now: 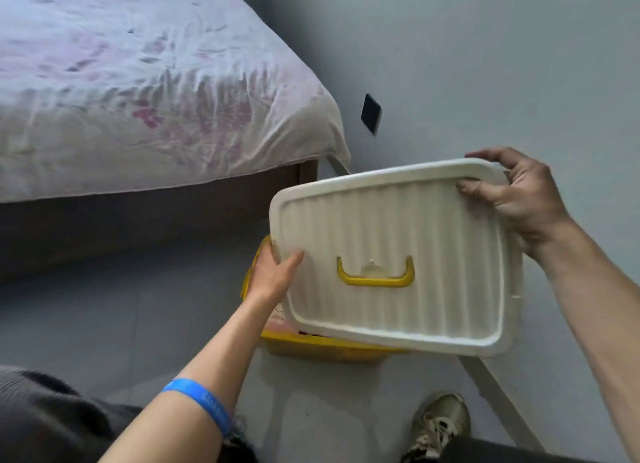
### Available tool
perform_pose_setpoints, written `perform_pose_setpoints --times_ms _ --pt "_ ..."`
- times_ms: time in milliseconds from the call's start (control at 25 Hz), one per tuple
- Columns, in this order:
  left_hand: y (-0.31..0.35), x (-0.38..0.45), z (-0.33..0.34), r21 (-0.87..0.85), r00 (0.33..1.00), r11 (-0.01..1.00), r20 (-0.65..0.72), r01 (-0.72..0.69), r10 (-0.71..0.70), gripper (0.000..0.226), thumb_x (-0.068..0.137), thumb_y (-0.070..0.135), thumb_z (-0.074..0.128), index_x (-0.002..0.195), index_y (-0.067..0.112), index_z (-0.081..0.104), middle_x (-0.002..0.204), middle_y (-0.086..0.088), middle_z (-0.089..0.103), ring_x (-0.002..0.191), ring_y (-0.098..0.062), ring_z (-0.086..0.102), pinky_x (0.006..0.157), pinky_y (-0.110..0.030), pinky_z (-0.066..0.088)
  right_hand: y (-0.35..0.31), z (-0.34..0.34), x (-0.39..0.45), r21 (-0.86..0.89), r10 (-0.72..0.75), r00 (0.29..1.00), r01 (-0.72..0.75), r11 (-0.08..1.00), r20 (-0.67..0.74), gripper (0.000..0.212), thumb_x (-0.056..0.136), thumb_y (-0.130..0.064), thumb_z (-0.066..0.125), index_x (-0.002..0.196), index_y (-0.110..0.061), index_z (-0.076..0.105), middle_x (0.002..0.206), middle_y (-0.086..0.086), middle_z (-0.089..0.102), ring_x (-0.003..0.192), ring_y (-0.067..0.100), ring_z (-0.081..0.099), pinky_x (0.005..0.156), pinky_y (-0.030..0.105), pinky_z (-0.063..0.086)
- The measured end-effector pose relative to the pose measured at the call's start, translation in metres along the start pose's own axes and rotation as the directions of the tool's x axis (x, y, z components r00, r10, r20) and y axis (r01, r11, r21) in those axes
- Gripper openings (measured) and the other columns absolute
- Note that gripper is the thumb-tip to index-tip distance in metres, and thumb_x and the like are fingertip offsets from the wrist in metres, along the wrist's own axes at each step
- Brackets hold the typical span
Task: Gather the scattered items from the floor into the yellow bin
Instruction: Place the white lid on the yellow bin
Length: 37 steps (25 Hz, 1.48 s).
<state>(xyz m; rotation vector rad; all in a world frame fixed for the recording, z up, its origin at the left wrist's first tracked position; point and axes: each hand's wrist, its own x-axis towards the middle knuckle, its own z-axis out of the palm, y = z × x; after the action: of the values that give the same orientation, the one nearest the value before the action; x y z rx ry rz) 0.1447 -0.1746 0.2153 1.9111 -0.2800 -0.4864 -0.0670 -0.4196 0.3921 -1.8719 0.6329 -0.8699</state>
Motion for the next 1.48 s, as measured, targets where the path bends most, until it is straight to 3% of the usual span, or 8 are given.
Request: perform_pose_setpoints --times_ms 200,280,400,480,720,880,1080,1480 --pt "-0.03 0.003 -0.025 0.071 0.992 0.996 -0.112 0.06 -0.052 0.033 0.086 0.024 0.061 0.119 0.021 0.055 0.1 0.003 0.061 0.094 -0.023 0.06 0.077 -0.03 0.042 0.094 0.033 -0.018 0.174 0.42 0.903 -0.4 0.9 -0.096 0.044 0.073 0.0 0.077 0.112 -0.013 0.061 0.105 0.014 0.065 0.08 0.018 0.06 0.077 0.031 0.051" --pt "-0.032 0.014 -0.026 0.112 0.985 0.993 -0.172 0.032 -0.012 0.029 0.089 0.02 0.06 0.117 0.017 0.057 0.106 -0.003 0.063 0.098 -0.027 0.06 0.081 -0.032 0.045 0.125 0.049 -0.029 -0.139 0.386 0.883 -0.431 0.891 -0.267 0.047 0.079 -0.009 0.073 0.122 -0.011 0.055 0.125 0.016 0.059 0.098 0.025 0.059 0.084 0.033 0.047" --pt "-0.032 0.047 -0.022 0.254 0.973 0.963 -0.226 0.095 -0.037 0.029 0.093 0.017 0.055 0.121 0.012 0.058 0.12 -0.01 0.063 0.111 -0.032 0.057 0.092 -0.036 0.046 0.159 0.094 -0.073 -0.726 0.273 0.952 -0.088 0.682 0.141 0.063 0.084 -0.037 0.065 0.141 -0.023 0.042 0.151 0.007 0.037 0.135 0.031 0.039 0.106 0.045 0.036" --pt "-0.05 0.059 -0.01 0.385 0.989 0.915 -0.118 0.124 -0.084 0.034 0.093 0.015 0.053 0.126 0.01 0.056 0.127 -0.015 0.059 0.117 -0.035 0.054 0.097 -0.036 0.044 0.18 0.126 -0.098 -0.795 0.446 0.782 0.102 0.599 0.436 0.067 0.089 -0.057 0.049 0.149 -0.036 0.026 0.162 -0.003 0.015 0.147 0.025 0.019 0.115 0.047 0.023" --pt "-0.095 0.05 0.003 0.434 0.998 0.901 -0.052 -0.016 0.043 0.042 0.097 0.023 0.049 0.139 0.018 0.045 0.14 -0.009 0.046 0.122 -0.032 0.048 0.102 -0.037 0.039 0.214 0.143 -0.088 -0.823 0.493 0.706 0.227 0.521 0.508 0.066 0.094 -0.063 0.033 0.152 -0.042 0.008 0.164 -0.008 -0.006 0.15 0.024 -0.003 0.118 0.05 0.006" --pt "-0.098 0.039 0.004 0.436 0.984 0.9 -0.171 0.028 0.052 0.047 0.096 0.032 0.05 0.14 0.016 0.043 0.135 -0.012 0.052 0.119 -0.034 0.052 0.098 -0.04 0.042 0.214 0.139 -0.093 -0.928 0.363 0.923 -0.017 0.373 0.129 0.07 0.092 -0.06 0.04 0.151 -0.032 0.015 0.163 0.002 0.005 0.148 0.03 0.006 0.115 0.054 0.004" --pt "-0.092 0.031 0.005 0.463 0.979 0.882 -0.203 0.087 0.01 0.046 0.093 0.033 0.049 0.136 0.018 0.048 0.131 -0.012 0.057 0.114 -0.036 0.055 0.092 -0.04 0.045 0.211 0.104 -0.088 -0.612 0.622 0.762 -0.581 0.537 -0.178 0.067 0.089 -0.038 0.056 0.143 -0.014 0.025 0.145 0.02 0.04 0.127 0.042 0.044 0.102 0.051 0.039" --pt "-0.094 0.064 -0.004 0.452 0.989 0.88 -0.026 0.142 -0.146 0.058 0.098 0.024 0.043 0.152 0.021 0.022 0.155 -0.006 0.034 0.138 -0.034 0.033 0.113 -0.045 0.031 0.192 0.174 -0.109 -0.847 0.402 0.838 0.126 0.517 0.37 0.058 0.097 -0.053 0.026 0.15 -0.037 0.011 0.163 -0.003 0.003 0.149 0.03 0.005 0.118 0.055 0.008"
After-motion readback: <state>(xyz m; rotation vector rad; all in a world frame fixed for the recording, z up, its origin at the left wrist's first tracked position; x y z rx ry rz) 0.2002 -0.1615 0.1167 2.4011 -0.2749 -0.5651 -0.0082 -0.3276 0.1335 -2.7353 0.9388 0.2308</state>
